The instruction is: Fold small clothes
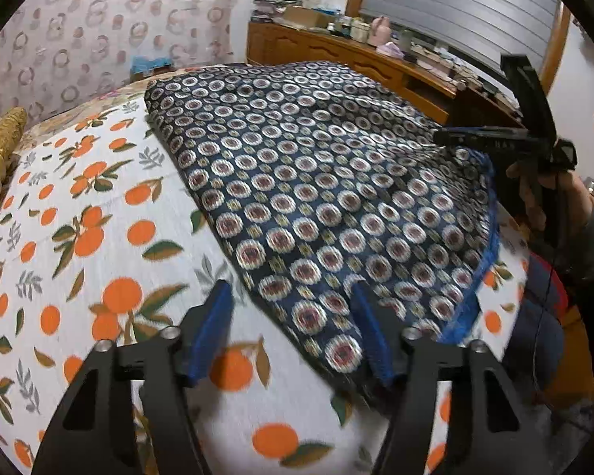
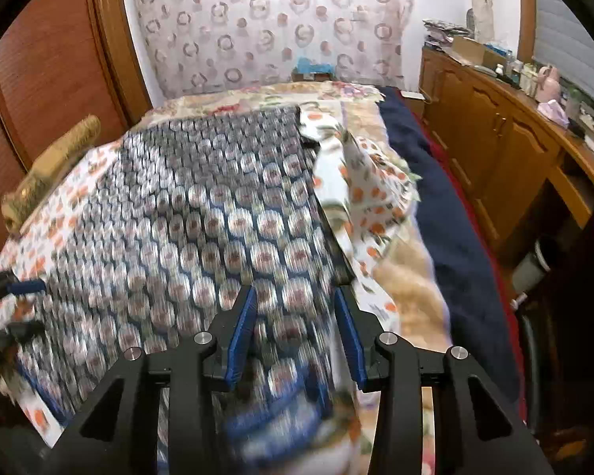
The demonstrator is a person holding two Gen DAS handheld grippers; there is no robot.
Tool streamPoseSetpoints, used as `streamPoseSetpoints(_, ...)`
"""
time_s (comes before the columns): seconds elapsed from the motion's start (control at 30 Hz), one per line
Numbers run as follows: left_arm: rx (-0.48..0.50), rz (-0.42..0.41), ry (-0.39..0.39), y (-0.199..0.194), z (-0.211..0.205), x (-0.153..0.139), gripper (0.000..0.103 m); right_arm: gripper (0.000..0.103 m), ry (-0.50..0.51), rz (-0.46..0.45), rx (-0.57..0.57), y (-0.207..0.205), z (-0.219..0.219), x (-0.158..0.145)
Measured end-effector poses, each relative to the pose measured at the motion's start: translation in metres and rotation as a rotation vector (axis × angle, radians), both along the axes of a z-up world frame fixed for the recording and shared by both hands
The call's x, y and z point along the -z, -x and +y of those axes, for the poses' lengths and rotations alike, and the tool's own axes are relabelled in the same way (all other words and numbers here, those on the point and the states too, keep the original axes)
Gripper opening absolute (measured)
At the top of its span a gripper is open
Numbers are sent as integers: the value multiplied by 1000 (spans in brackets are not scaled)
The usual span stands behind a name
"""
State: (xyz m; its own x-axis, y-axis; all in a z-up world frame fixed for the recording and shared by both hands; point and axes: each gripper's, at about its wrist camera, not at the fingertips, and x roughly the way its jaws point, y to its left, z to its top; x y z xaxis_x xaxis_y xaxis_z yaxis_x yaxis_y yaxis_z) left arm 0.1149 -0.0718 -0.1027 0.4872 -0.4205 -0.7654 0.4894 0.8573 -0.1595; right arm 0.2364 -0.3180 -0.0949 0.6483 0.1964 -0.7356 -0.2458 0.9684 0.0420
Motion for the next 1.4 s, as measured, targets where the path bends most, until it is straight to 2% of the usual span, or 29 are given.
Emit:
streamPoseSetpoints(0.13,27,13,14,10,-1,0,51,42,-25,21,27,21,-10,6)
streamPoseSetpoints(0.27,61,24,22,19,-7,0,50,42,-46,-3,54,36,-13,4)
streamPoseSetpoints(0.4,78,7,-11,24,-13,1,50,42,-68,-31,34,48,-8,-4)
streamPoseSetpoints(0.43,84,10,-5,24,-13,1,41,44,-69,-42,27,53,-5,-7)
streamPoseSetpoints(0.47,99,19,4,24,-14,1,20,47,-67,-53,19,58,-1,-9)
streamPoseSetpoints(0.53,89,26,4,21,-13,0,5,48,-89,-78,-9,67,5,-17)
streamPoseSetpoints(0.57,90,24,15,20,-13,-1,4,49,-118,-95,-32,73,7,-22)
streamPoseSetpoints(0.63,88,5,57,19,-12,-9,3,51,-156,-108,-66,79,20,-26)
streamPoseSetpoints(0.77,80,-68,125,18,-14,-40,2,52,-140,-115,-145,91,49,-32)
streamPoseSetpoints(0.87,75,-128,156,16,-18,-68,2,52,-120,-130,-199,102,66,-36)
streamPoseSetpoints(0.97,73,-167,163,11,-23,-83,2,52,-109,-129,-241,112,79,-37)
streamPoseSetpoints(1.4,-7,-227,215,-4,-13,-94,2,52,-40,-72,-351,133,97,-15)
